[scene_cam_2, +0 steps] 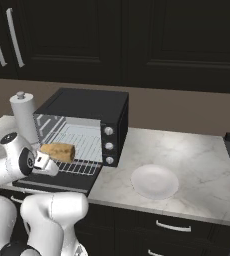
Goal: Pull the toaster oven rack outwards. Pick up the baguette from the plate and place it on the toaster oven rack. Close the toaster oven door fully and set the temperature to the lowest setting.
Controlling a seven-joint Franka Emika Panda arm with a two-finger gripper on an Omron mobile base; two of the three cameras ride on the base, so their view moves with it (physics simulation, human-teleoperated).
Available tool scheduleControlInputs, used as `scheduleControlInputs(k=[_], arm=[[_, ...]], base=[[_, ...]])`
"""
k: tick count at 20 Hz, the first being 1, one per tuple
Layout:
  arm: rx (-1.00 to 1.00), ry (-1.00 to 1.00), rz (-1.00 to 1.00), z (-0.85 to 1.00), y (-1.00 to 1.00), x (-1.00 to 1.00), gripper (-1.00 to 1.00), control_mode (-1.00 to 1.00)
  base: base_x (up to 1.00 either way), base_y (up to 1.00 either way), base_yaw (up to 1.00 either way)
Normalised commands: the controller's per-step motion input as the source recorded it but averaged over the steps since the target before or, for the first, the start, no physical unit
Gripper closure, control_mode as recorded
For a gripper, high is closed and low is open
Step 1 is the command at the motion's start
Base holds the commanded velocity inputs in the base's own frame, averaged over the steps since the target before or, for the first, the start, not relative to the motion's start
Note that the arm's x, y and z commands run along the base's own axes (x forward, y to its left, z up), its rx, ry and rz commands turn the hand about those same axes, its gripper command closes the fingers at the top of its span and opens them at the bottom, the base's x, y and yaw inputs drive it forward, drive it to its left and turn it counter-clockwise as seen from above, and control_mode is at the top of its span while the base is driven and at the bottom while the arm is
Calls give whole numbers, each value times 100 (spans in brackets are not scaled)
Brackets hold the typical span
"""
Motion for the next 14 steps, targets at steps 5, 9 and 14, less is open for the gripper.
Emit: scheduleControlInputs(k=[5, 9, 14], arm=[[0, 0, -10, -2, 0, 54, -100, -100], [0, 0, -9, 0, 0, 61, -100, -100], [0, 0, -7, 0, 0, 70, -100, -100]], base=[[0, 0, 0], [0, 0, 0], [0, 0, 0]])
